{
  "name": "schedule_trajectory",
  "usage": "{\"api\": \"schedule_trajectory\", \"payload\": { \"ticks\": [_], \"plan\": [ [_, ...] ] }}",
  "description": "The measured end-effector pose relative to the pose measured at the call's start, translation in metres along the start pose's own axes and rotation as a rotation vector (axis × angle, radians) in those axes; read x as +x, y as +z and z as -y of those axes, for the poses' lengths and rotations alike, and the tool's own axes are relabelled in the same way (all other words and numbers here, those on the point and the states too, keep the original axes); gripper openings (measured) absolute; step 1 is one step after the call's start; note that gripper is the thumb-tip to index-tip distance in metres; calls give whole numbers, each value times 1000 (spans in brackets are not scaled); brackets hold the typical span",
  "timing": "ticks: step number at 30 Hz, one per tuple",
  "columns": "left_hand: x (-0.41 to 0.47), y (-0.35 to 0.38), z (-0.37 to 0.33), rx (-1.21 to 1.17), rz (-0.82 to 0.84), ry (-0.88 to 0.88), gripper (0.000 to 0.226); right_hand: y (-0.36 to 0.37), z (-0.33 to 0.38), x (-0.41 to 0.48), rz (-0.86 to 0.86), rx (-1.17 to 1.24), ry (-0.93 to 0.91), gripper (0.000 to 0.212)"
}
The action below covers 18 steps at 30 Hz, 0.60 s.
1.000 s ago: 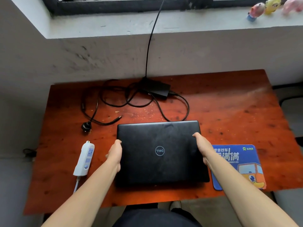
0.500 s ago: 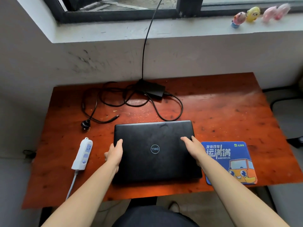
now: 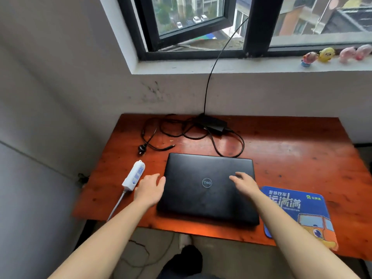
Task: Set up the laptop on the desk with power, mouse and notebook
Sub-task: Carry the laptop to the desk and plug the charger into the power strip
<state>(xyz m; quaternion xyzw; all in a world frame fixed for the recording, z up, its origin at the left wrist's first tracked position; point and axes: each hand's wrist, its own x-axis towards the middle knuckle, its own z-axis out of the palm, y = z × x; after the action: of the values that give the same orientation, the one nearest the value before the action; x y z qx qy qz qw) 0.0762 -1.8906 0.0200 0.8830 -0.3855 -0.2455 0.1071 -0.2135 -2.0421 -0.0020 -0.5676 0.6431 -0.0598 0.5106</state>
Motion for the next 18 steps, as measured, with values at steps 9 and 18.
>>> {"api": "schedule_trajectory", "payload": {
  "ticks": [9,18],
  "plan": [
    [32,-33,63,127,-71,-32,51,74,50,-5,136,-60,-91,52],
    [123,-47,87,11,60,150,54,143,119,35,78,-347,-123,56]
  ]
}}
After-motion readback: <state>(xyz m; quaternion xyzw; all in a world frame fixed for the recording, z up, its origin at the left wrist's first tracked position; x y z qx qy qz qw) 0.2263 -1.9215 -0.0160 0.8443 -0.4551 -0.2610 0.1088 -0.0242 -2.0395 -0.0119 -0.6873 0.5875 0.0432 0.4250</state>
